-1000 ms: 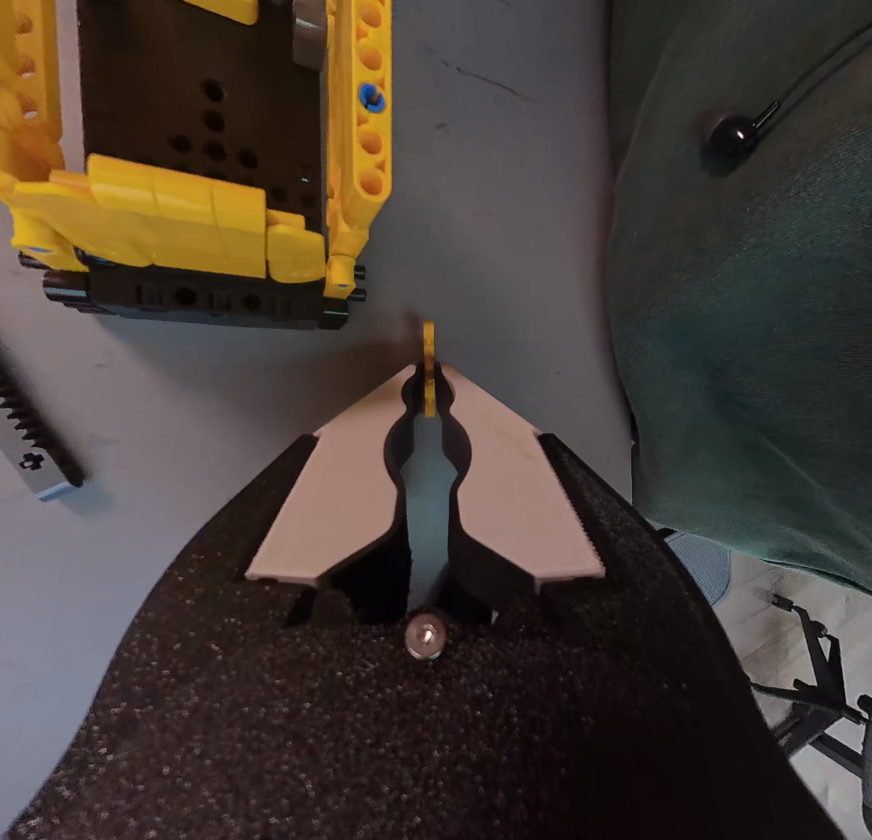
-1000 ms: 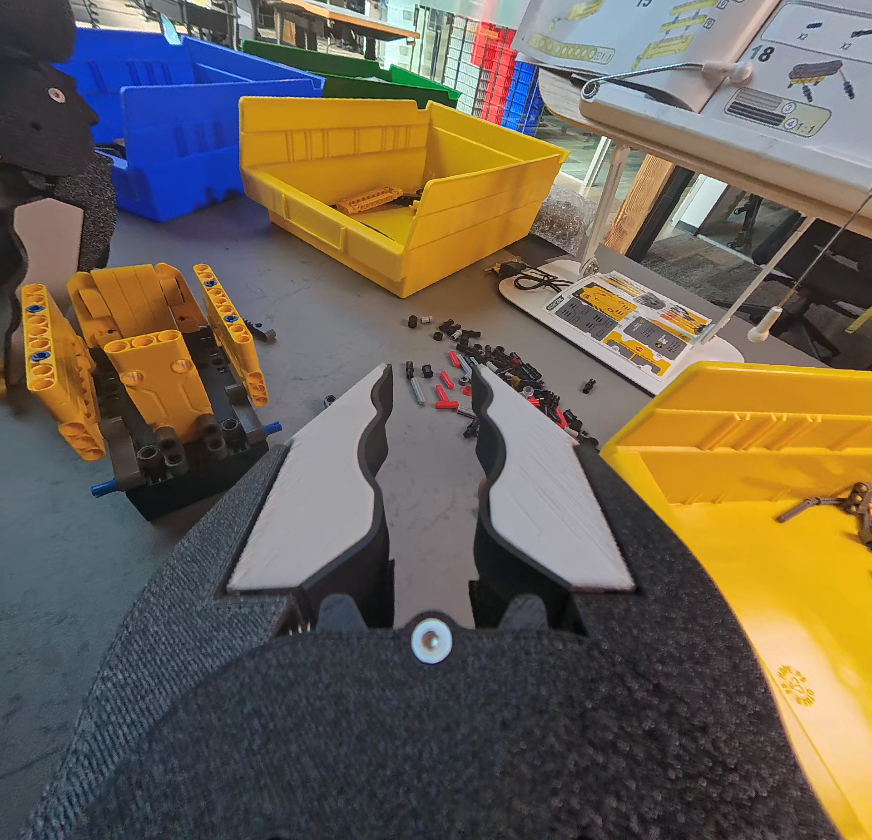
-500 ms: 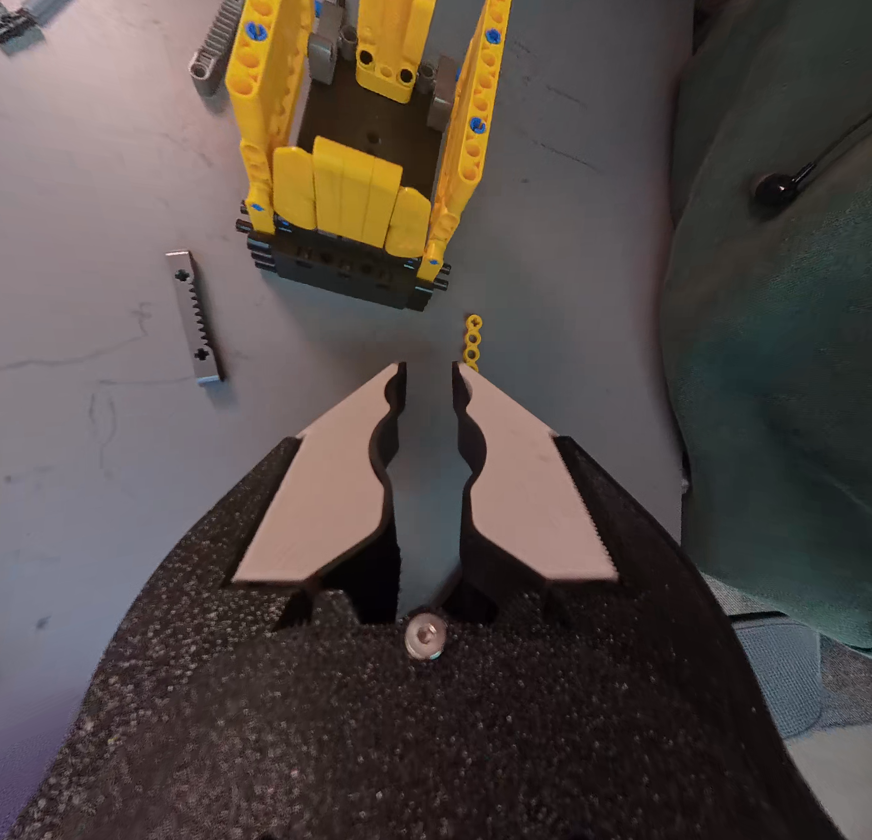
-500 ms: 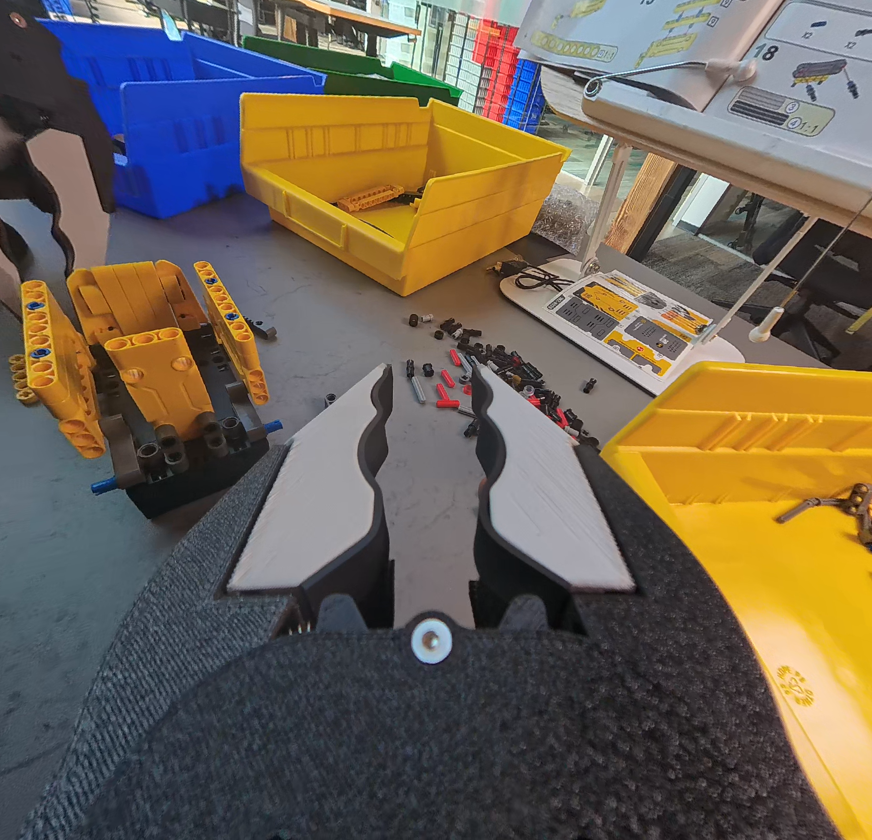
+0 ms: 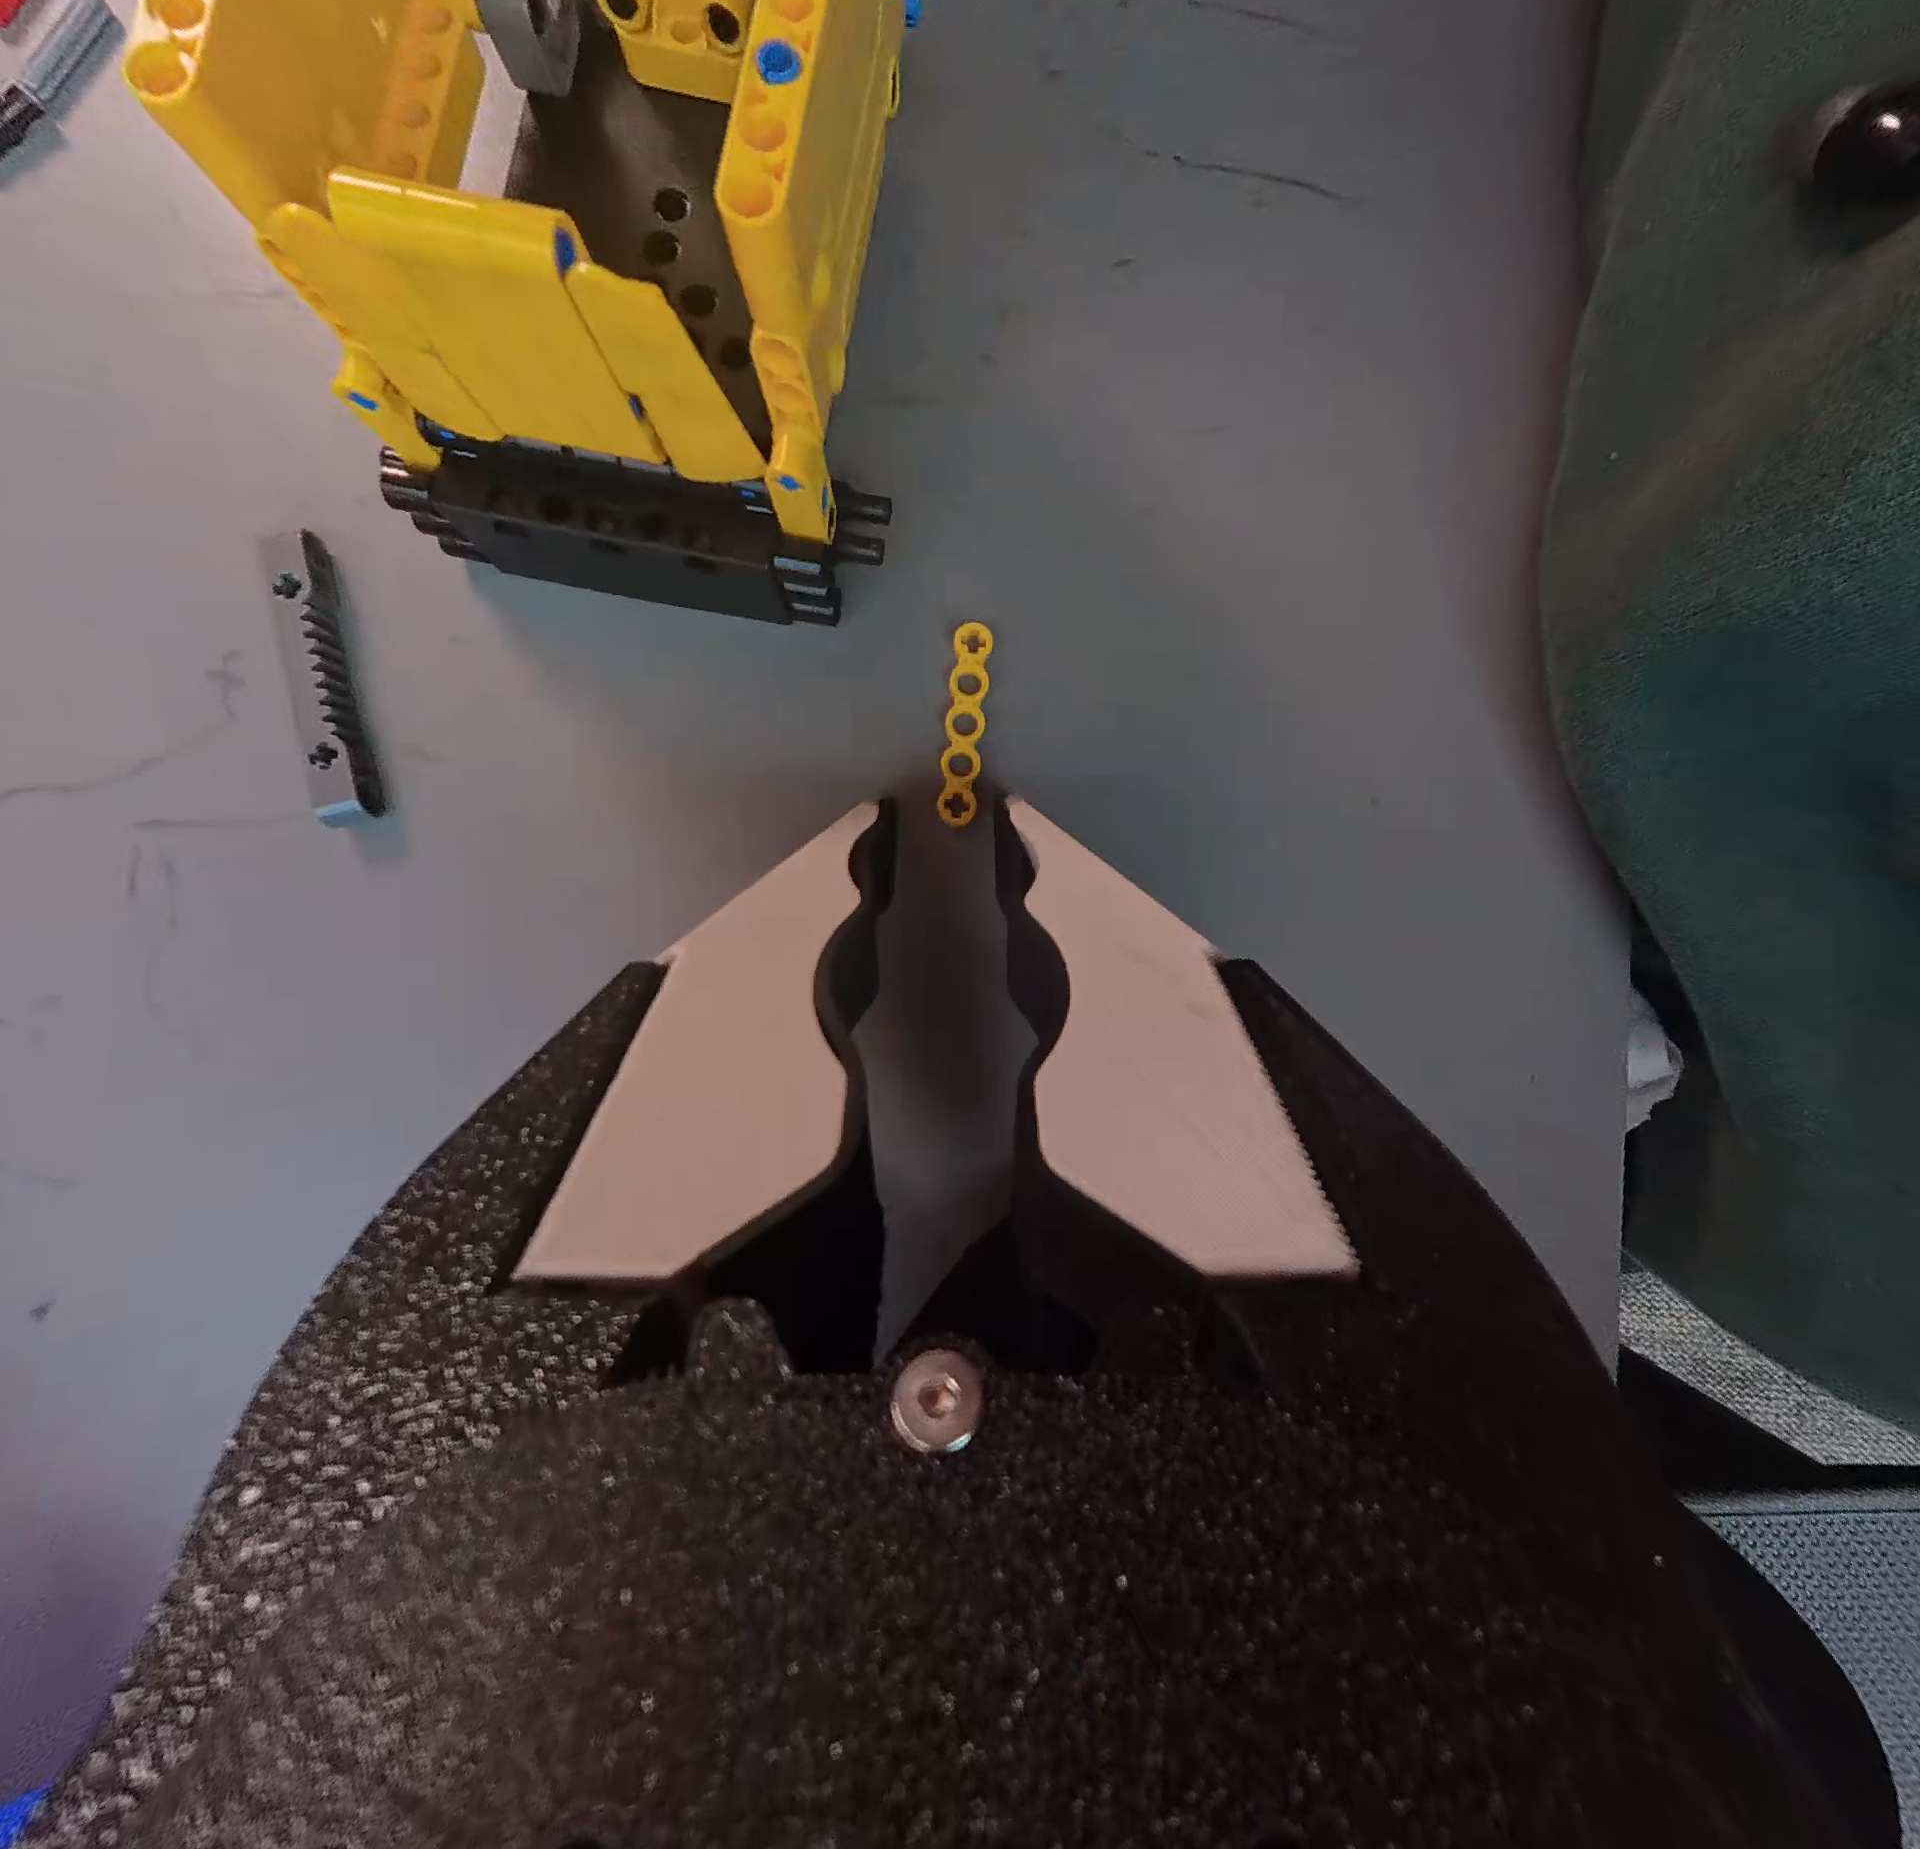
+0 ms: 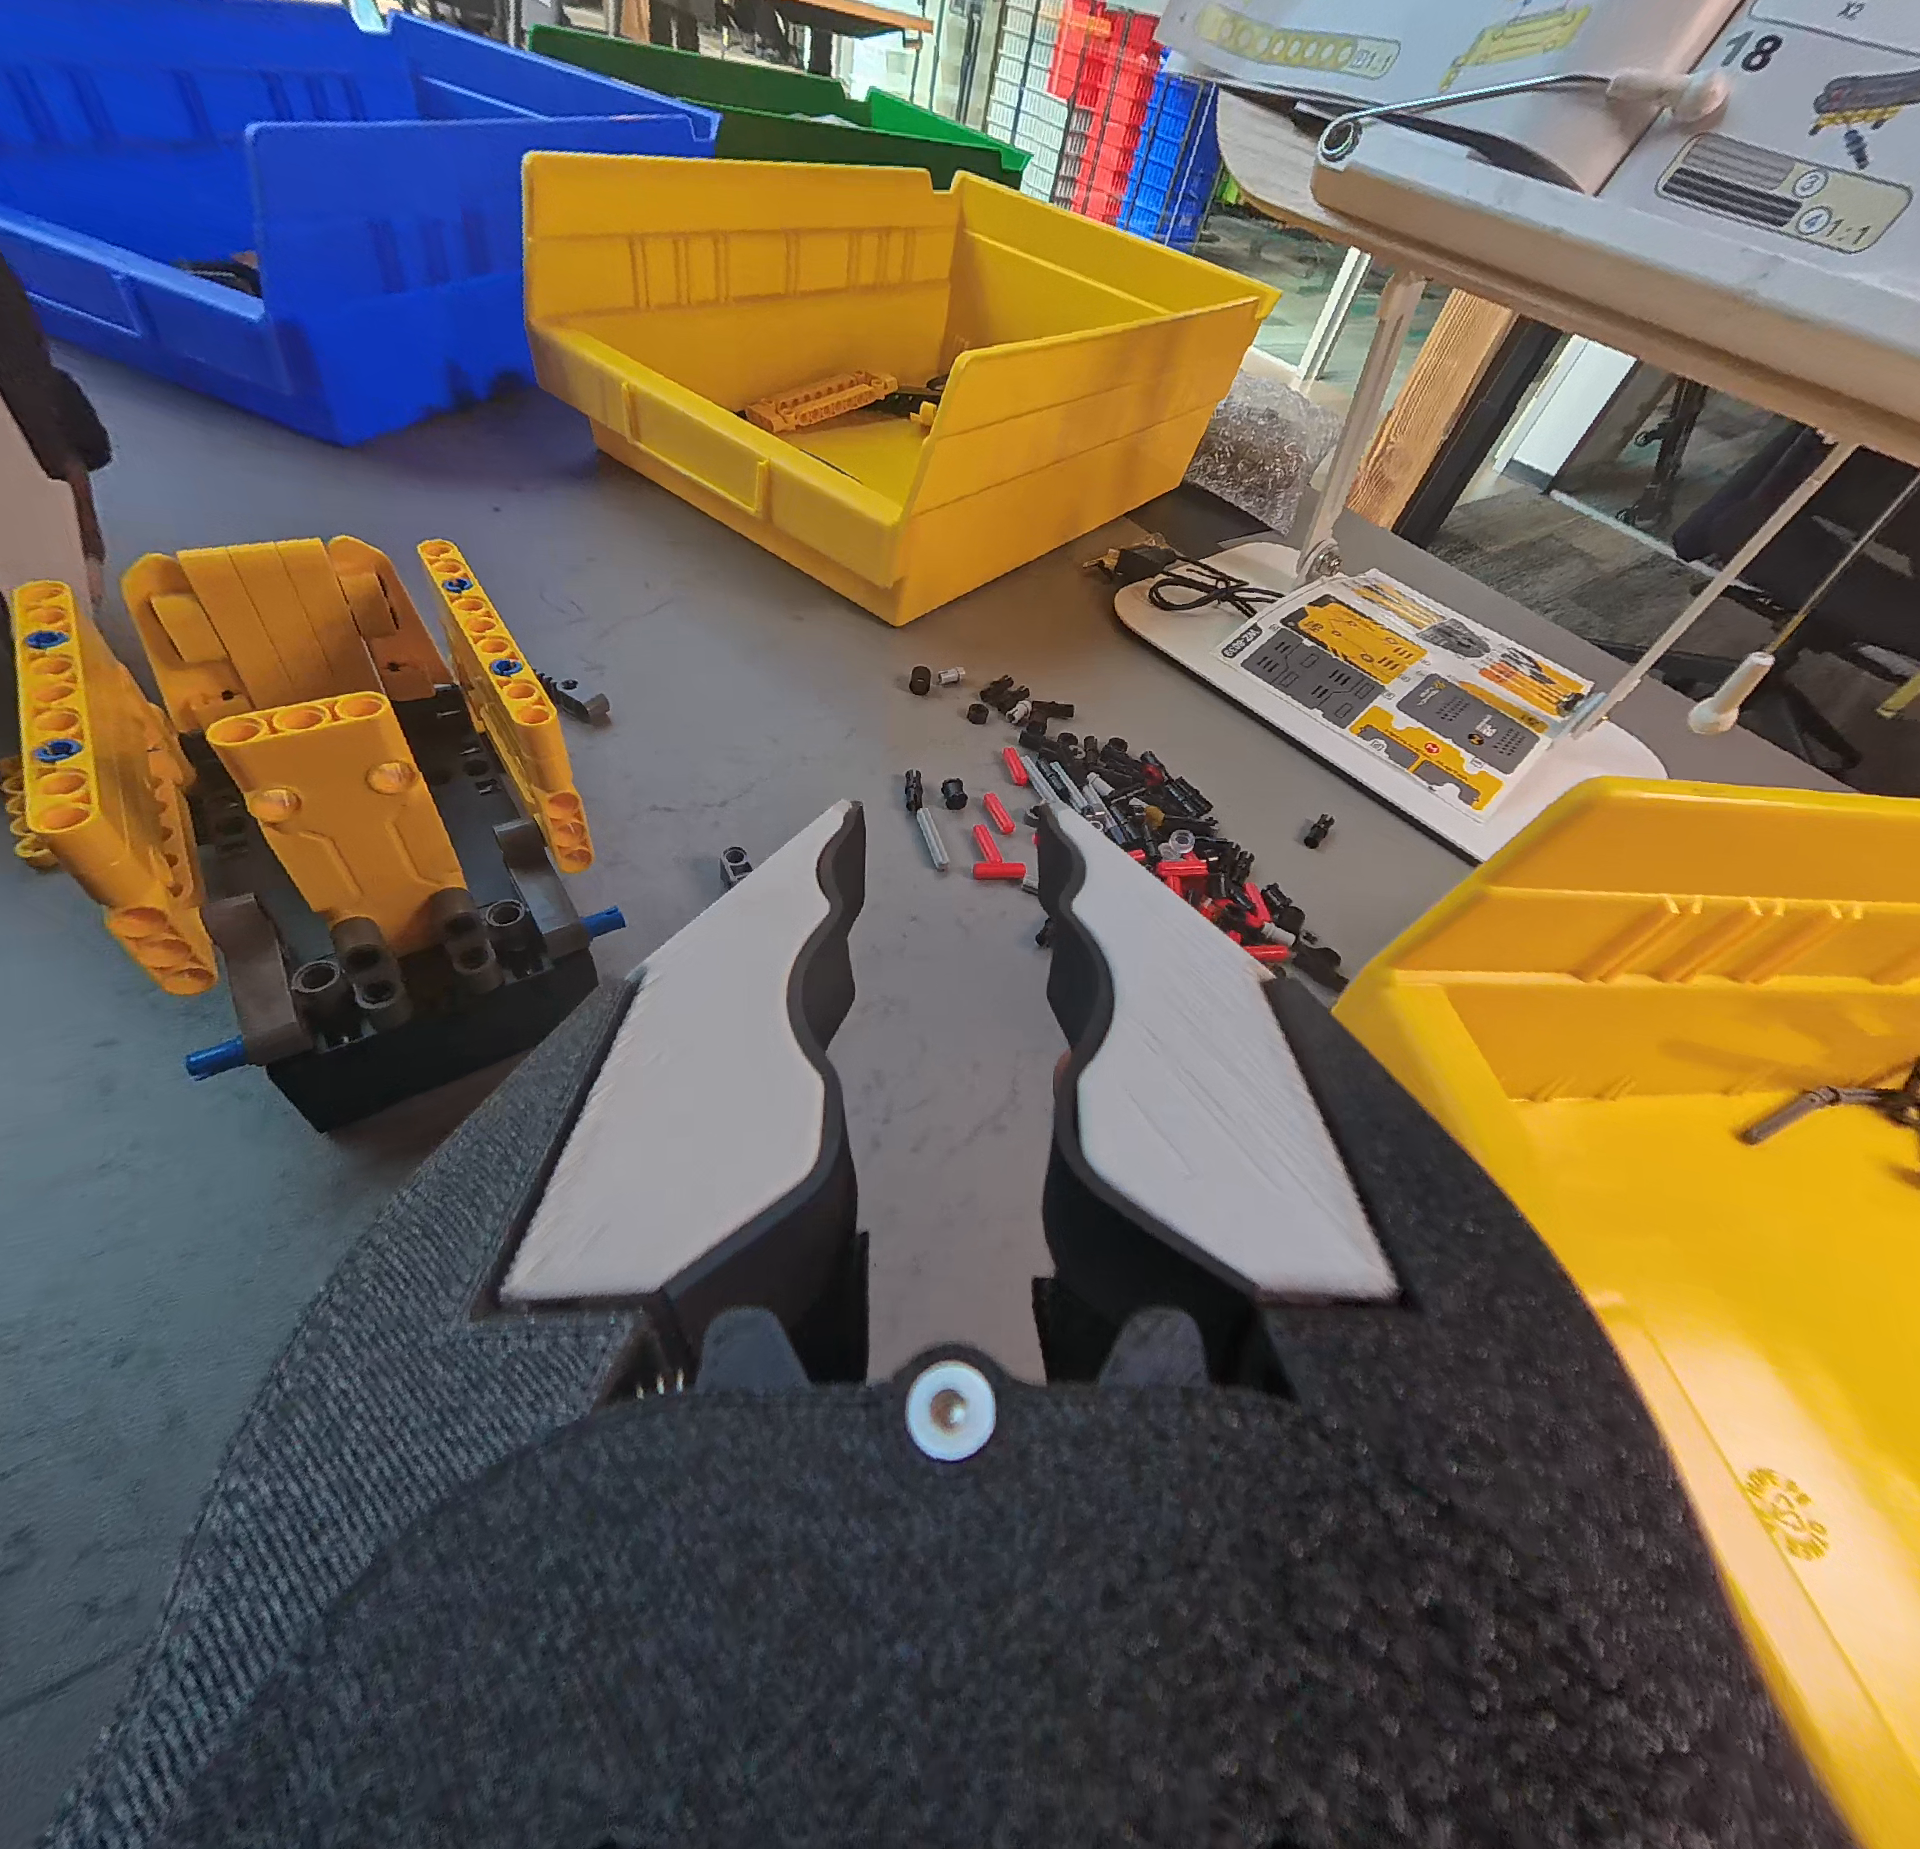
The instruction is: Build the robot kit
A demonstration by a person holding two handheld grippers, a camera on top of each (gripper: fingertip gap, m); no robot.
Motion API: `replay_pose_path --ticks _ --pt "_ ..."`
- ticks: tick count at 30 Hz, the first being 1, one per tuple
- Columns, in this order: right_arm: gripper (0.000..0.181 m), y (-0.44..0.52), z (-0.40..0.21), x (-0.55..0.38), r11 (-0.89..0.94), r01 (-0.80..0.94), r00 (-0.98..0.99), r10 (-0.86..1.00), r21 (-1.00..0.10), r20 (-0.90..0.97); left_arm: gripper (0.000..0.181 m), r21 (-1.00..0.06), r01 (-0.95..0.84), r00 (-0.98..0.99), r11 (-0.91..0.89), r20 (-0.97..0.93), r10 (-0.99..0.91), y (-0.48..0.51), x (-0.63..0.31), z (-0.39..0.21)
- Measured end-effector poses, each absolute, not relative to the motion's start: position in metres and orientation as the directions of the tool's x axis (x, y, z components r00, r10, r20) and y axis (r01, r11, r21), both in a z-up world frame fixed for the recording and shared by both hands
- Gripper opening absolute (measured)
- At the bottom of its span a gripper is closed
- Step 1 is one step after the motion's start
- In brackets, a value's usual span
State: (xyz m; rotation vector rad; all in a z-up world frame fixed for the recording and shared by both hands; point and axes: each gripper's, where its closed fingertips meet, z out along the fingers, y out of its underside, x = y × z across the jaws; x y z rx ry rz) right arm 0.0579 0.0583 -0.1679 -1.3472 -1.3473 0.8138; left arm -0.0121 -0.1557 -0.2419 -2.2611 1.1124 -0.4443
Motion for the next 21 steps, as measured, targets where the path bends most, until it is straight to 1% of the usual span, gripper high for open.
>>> replay_pose_path --ticks 8,14,15,18,21 --pt "0.032 0.059 -0.168 0.058 0.145 0.283 0.147 0.97 -0.948 0.192 0.006 -0.626 -0.639 0.585 -0.448 -0.018 -0.811 -0.153 -0.012 -0.242" --pt "0.032 0.059 -0.168 0.058 0.147 0.284 0.145 0.97 -0.947 0.194 0.006 -0.628 -0.638 0.595 -0.445 -0.036 -0.803 -0.151 -0.013 -0.241" --pt "0.032 0.059 -0.168 0.058 0.148 0.284 0.144 0.97 -0.947 0.194 0.009 -0.636 -0.631 0.599 -0.444 -0.037 -0.8 -0.151 -0.014 -0.239" --pt "0.032 0.058 -0.168 0.058 0.148 0.283 0.144 0.97 -0.948 0.195 0.019 -0.701 -0.583 0.639 -0.41 -0.084 -0.764 -0.146 -0.028 -0.213" --pt "0.032 0.058 -0.168 0.057 0.15 0.284 0.142 0.97 -0.947 0.196 0.019 -0.751 -0.535 0.747 -0.387 -0.208 -0.631 -0.133 -0.084 -0.158"
